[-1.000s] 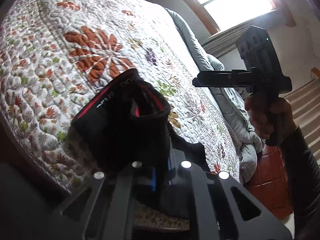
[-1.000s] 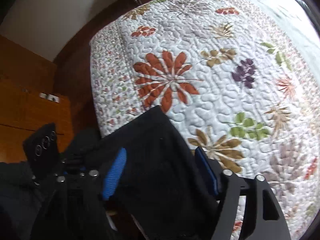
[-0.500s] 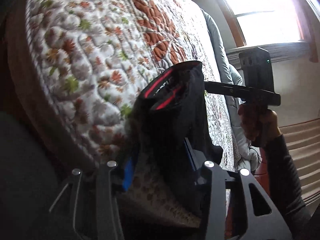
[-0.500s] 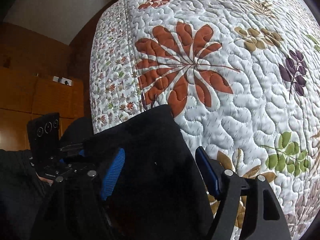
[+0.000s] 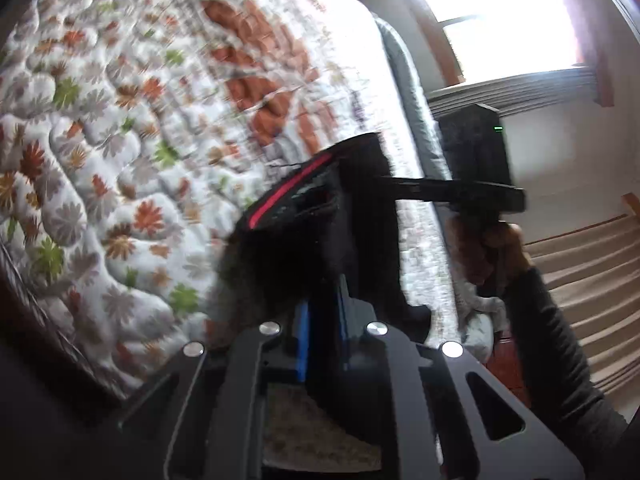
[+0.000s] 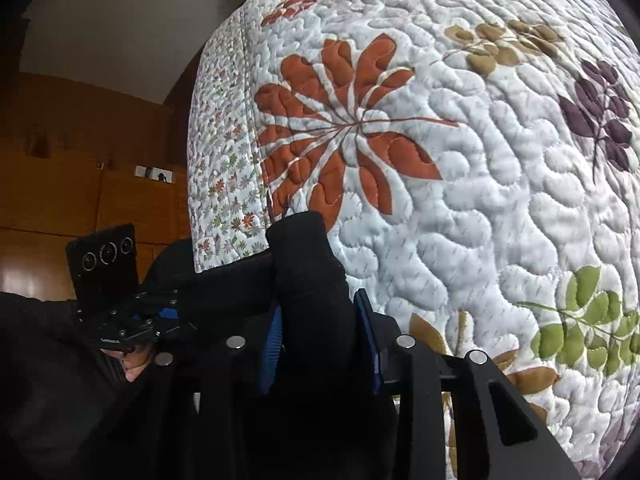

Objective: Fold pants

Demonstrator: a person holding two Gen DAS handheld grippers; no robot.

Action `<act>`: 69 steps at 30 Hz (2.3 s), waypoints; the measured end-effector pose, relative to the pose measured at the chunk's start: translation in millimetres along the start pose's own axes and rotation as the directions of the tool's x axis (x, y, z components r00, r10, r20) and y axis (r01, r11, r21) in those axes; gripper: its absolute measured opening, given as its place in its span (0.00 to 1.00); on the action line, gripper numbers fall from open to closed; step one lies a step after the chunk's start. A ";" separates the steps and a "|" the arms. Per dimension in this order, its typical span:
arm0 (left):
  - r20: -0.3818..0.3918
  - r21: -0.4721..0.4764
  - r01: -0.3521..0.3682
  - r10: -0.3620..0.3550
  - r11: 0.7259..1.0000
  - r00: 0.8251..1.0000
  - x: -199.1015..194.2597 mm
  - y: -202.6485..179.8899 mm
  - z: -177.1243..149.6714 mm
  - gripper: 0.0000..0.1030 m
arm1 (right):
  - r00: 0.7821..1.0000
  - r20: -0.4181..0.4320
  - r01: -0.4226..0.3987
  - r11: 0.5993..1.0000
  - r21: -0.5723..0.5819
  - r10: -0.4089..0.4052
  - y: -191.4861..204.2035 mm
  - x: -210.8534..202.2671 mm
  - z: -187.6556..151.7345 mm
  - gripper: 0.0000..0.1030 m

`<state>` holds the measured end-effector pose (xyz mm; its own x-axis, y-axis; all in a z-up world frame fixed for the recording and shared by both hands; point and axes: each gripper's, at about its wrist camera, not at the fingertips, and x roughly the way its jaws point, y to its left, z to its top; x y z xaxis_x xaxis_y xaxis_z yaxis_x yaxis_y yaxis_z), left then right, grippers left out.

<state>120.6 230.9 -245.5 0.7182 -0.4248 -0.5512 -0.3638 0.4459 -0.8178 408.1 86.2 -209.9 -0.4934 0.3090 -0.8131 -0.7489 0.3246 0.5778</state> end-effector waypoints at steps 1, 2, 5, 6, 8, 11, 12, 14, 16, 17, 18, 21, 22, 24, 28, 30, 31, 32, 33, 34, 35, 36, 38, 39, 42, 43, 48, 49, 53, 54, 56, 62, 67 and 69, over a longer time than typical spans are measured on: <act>-0.017 -0.024 0.012 -0.012 1.000 1.000 1.8 5.9 -0.5 0.10 | 1.000 0.002 -0.015 1.000 0.019 0.015 -5.4 1.4 -1.1 0.34; -0.022 -0.025 0.019 -0.020 0.999 1.000 1.5 7.3 0.2 0.11 | 1.000 0.001 -0.023 0.999 0.024 0.023 -6.7 2.2 -1.5 0.35; -0.013 -0.004 0.031 -0.031 1.000 0.999 -6.4 0.9 0.4 0.22 | 0.999 -0.016 -0.037 0.999 0.023 0.037 -5.5 4.4 1.1 0.44; 0.003 0.007 0.020 -0.020 1.000 1.000 -13.1 -2.4 -0.9 0.41 | 0.999 -0.025 -0.039 0.999 0.021 0.039 -4.9 4.2 1.6 0.50; 0.053 0.006 -0.017 0.017 1.000 0.998 -26.5 -2.7 -5.6 0.57 | 0.999 -0.040 -0.030 1.000 0.010 0.030 -2.4 4.5 3.2 0.57; 0.048 -0.022 -0.025 0.026 0.999 0.999 -23.4 6.8 -2.8 0.57 | 0.998 -0.057 -0.025 1.000 0.012 0.026 -2.4 6.3 5.0 0.65; 0.042 -0.023 -0.015 0.016 1.000 0.999 -20.3 6.6 -1.1 0.56 | 0.998 -0.060 -0.020 1.000 0.008 0.020 -1.5 7.6 6.5 0.66; 0.020 0.004 0.003 -0.003 1.000 1.000 -11.9 0.2 1.3 0.53 | 0.997 -0.068 -0.020 1.000 0.000 0.020 2.0 12.5 9.7 0.67; -0.008 0.012 0.011 -0.011 1.000 1.000 -7.9 1.6 2.8 0.51 | 0.996 -0.085 -0.016 1.000 -0.017 0.014 6.6 17.6 13.8 0.69; -0.021 0.016 -0.001 0.002 1.000 1.000 -3.3 0.6 1.3 0.51 | 0.995 -0.096 -0.015 1.000 -0.024 0.013 8.7 21.5 16.5 0.72; -0.026 0.012 -0.028 0.028 1.000 0.999 1.9 1.3 0.8 0.50 | 0.994 -0.107 -0.011 0.999 -0.030 0.008 10.3 24.9 18.6 0.73; -0.015 -0.054 -0.027 0.026 0.998 1.000 1.5 11.1 1.2 0.50 | 0.990 -0.141 0.008 0.999 -0.046 -0.014 14.9 38.3 26.0 0.74; -0.011 -0.069 -0.023 0.022 0.997 1.000 0.3 13.5 1.5 0.50 | 0.990 -0.143 0.015 0.999 -0.043 -0.021 14.8 39.1 28.0 0.71; 0.002 -0.081 -0.027 0.028 0.996 1.000 -0.7 15.0 0.8 0.51 | 0.991 -0.134 -0.004 1.000 -0.029 0.001 14.3 33.6 29.2 0.42; 0.035 -0.051 -0.051 0.053 0.997 0.998 2.0 2.8 -1.4 0.51 | 0.993 -0.116 0.018 0.999 -0.029 -0.022 18.3 26.2 25.9 0.42; 0.030 -0.021 -0.067 0.068 0.998 0.997 4.6 -3.2 -1.2 0.24 | 0.993 -0.106 0.041 0.999 -0.032 -0.044 21.4 25.9 24.8 0.41; 0.032 -0.022 -0.055 0.056 0.998 0.998 2.7 -4.2 -1.5 0.22 | 0.994 -0.099 0.051 0.998 -0.039 -0.055 24.9 24.4 23.2 0.40; 0.036 -0.009 -0.047 0.047 0.999 0.998 -0.9 -8.1 -2.3 0.19 | 0.994 -0.092 0.054 0.998 -0.046 -0.058 28.6 22.5 22.3 0.37; 0.042 0.011 -0.041 0.041 0.999 0.998 -5.3 -14.4 -3.6 0.19 | 0.995 -0.082 0.052 0.997 -0.051 -0.056 34.2 19.3 21.5 0.35; 0.047 0.029 -0.035 0.034 0.999 0.998 -12.4 -19.2 -3.7 0.18 | 0.996 -0.068 0.054 0.997 -0.061 -0.058 40.6 11.9 18.4 0.34; 0.052 0.050 -0.028 0.026 0.998 0.998 -16.6 -28.4 -4.6 0.18 | 0.996 -0.060 0.058 0.996 -0.067 -0.062 44.6 5.7 15.8 0.34; 0.055 0.065 -0.026 0.022 0.998 0.998 -20.2 -35.6 -4.6 0.18 | 0.996 -0.049 0.072 0.995 -0.075 -0.076 51.4 -2.6 12.4 0.33; 0.057 0.098 -0.021 0.015 0.995 0.998 -22.7 -53.9 -5.5 0.18 | 0.993 -0.034 0.112 0.989 -0.092 -0.116 64.2 -17.6 6.2 0.32; 0.058 0.126 -0.017 0.009 0.992 0.998 -25.1 -65.6 -6.9 0.18 | 0.989 -0.024 0.142 0.985 -0.100 -0.145 72.8 -27.6 1.8 0.31; 0.055 0.192 0.000 -0.011 0.981 0.998 -29.9 -95.6 -10.8 0.18 | 0.977 0.003 0.212 0.971 -0.112 -0.213 90.0 -54.2 -13.6 0.29; 0.057 0.219 0.004 -0.017 0.976 0.998 -33.5 -105.3 -12.9 0.18 | 0.971 0.018 0.240 0.964 -0.114 -0.240 98.5 -65.8 -21.7 0.29; 0.051 0.350 0.038 -0.060 0.936 0.997 -43.6 -159.9 -35.1 0.18 | 0.940 0.083 0.340 0.935 -0.102 -0.332 129.1 -115.9 -61.5 0.27; 0.047 0.370 0.045 -0.068 0.928 0.997 -43.6 -166.4 -40.5 0.18 | 0.932 0.095 0.359 0.928 -0.097 -0.350 134.2 -126.1 -70.8 0.27; 0.021 0.443 0.078 -0.097 0.893 0.995 -43.8 -200.1 -67.0 0.18 | 0.902 0.126 0.423 0.904 -0.062 -0.414 150.7 -153.9 -107.4 0.26; 0.013 0.467 0.087 -0.105 0.880 0.994 -43.0 -210.5 -75.0 0.18 | 0.892 0.137 0.440 0.897 -0.046 -0.431 154.5 -163.3 -122.0 0.26; -0.003 0.506 0.101 -0.115 0.857 0.993 -39.5 -230.2 -91.5 0.18 | 0.879 0.155 0.460 0.888 -0.022 -0.452 159.3 -175.4 -143.5 0.26; -0.060 0.602 0.143 -0.134 0.785 0.989 -23.9 -278.9 -137.0 0.18 | 0.843 0.204 0.497 0.866 0.060 -0.498 163.4 -202.1 -209.2 0.24; -0.118 0.645 0.180 -0.135 0.743 0.984 -3.5 -303.9 -171.0 0.18 | 0.822 0.236 0.500 0.856 0.135 -0.518 155.0 -217.9 -266.6 0.23; -0.138 0.661 0.190 -0.132 0.726 0.982 5.7 -310.4 -184.2 0.18 | 0.818 0.247 0.494 0.855 0.160 -0.519 150.4 -220.0 -285.1 0.23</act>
<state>128.4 -55.0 -25.3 0.6713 -0.5844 -0.4558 0.2649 0.7636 -0.5889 277.8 -187.8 35.6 0.0941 0.3049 -0.9477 -0.8126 0.5735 0.1038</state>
